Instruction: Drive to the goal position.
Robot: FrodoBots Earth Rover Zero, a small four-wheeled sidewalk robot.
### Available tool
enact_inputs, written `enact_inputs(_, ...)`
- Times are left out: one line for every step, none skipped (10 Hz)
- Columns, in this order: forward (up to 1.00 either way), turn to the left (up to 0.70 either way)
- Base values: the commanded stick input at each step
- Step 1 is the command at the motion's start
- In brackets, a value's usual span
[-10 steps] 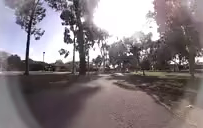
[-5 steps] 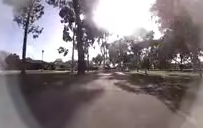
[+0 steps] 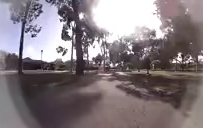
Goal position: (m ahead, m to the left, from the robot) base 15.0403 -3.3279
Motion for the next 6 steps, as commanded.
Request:
enact_inputs(1.0, -0.14)
enact_inputs(1.0, -0.21)
enact_inputs(1.0, -0.28)
enact_inputs(1.0, -0.14)
enact_inputs(1.0, -0.01)
enact_inputs(1.0, 0.0)
